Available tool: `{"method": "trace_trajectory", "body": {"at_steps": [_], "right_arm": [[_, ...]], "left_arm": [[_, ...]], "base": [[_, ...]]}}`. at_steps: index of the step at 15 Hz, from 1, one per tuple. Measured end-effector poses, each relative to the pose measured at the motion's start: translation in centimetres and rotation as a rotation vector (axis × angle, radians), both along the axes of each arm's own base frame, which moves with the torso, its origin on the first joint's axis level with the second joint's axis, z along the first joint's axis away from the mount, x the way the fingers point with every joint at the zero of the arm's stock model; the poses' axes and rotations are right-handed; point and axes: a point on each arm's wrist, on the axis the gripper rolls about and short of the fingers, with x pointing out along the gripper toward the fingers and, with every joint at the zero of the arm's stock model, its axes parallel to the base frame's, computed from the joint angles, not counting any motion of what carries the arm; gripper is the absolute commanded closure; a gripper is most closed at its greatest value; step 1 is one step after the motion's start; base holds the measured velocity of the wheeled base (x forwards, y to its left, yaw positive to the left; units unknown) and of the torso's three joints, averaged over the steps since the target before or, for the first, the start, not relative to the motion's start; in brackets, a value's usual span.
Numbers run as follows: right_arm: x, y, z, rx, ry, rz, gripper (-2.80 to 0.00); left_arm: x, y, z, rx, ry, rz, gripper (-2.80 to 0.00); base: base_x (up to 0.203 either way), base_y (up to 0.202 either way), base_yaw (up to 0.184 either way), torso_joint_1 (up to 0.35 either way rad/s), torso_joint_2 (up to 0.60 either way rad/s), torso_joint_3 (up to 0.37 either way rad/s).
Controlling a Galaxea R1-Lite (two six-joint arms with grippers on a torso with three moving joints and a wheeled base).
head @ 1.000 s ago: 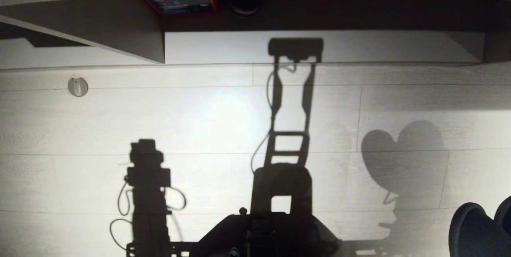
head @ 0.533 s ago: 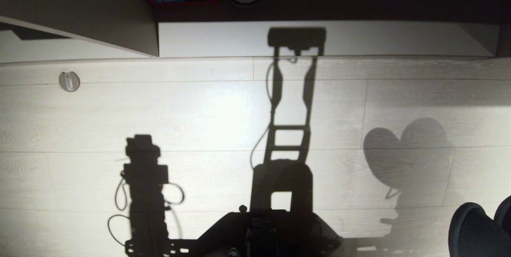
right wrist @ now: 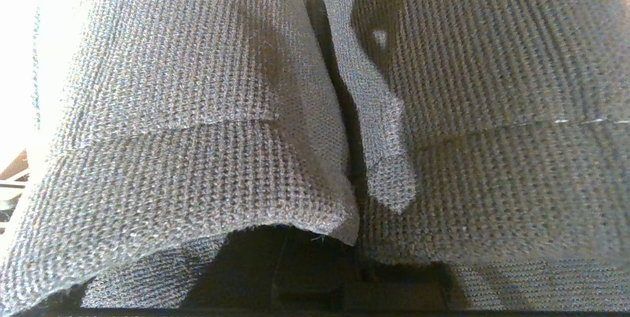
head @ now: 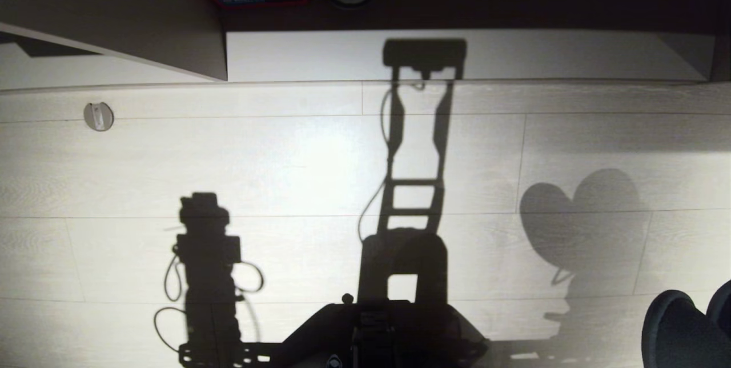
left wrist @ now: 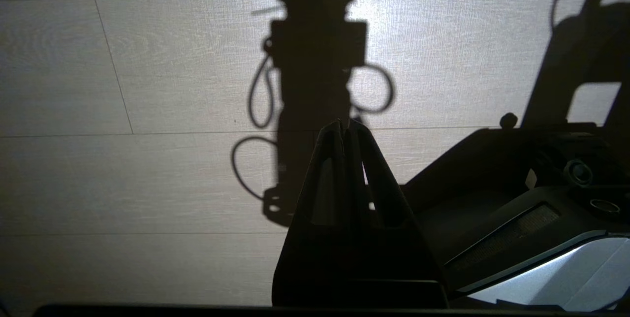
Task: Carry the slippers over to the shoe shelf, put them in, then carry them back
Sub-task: Place the slippers into the shoe cabinet
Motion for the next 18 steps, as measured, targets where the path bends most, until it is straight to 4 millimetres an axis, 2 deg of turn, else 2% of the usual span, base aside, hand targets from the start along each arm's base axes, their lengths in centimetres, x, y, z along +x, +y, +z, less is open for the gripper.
{"method": "trace_trajectory", "body": {"at_steps": [18], "right_arm": [[-0.03,-0.04,0.12,-0.006,0.000,-0.017,0.00]], "left_arm": [[0.00,0.00,0.01,0.000,0.000,0.000,0.00]], "base": [[0.000,0.000,0.000,0.000,0.00,0.000]]}}
